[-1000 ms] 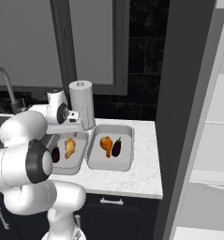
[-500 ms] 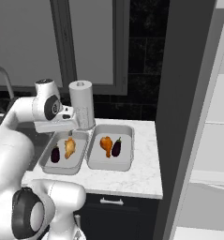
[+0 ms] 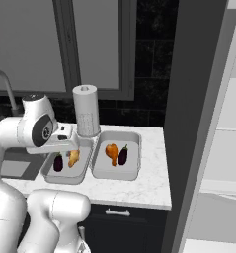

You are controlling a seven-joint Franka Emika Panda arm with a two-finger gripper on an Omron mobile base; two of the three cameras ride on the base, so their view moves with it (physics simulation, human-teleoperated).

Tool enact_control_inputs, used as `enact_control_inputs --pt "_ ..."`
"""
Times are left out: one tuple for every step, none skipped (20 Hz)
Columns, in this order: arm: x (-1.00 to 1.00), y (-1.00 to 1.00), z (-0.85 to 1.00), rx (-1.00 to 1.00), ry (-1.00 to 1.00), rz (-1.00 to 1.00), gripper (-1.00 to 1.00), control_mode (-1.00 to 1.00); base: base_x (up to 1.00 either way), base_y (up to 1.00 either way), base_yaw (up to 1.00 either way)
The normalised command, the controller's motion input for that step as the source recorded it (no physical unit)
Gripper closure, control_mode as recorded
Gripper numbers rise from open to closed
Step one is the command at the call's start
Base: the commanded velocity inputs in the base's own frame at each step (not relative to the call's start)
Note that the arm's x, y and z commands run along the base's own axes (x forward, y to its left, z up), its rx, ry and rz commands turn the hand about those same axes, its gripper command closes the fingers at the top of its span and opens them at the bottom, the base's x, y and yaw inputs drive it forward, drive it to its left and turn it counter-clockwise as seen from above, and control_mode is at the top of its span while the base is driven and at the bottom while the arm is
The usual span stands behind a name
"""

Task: Place one eggplant and one chicken drumstick in each tupperware on the nearby counter, to pack two identical lunches.

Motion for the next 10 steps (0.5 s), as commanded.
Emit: enact_control_inputs --pt "-0.32 -0.05 0.00 0.00 0.04 0.05 -1.00 -1.00 0.00 0.00 0.00" --pt "-0.04 0.00 0.00 0.00 0.02 0.03 -1.00 -1.00 0.00 0.00 0.00" --pt "-0.31 0.00 0.29 0.00 0.00 0.00 -1.00 -1.00 0.00 0.00 0.00" --pt "-0.28 0.00 0.39 0.00 0.00 0.00 -1.00 -1.00 0.00 0.00 0.00" --pt "0.00 0.00 0.44 0.00 0.05 0.00 -1.00 -1.00 0.00 0.00 0.00" --pt "0.00 0.00 0.55 0.00 0.12 0.00 -1.00 -1.00 0.00 0.00 0.00" --pt "-0.01 0.00 0.57 0.00 0.09 0.00 -1.00 -1.00 0.00 0.00 0.00" --pt "0.00 0.00 0.64 0.00 0.08 0.00 -1.00 -1.00 0.00 0.00 0.00" --pt "0.00 0.01 0.86 0.00 0.07 0.00 -1.00 -1.00 0.00 0.00 0.00" --pt "0.00 0.00 0.87 0.00 0.07 0.00 -1.00 -1.00 0.00 0.00 0.00"
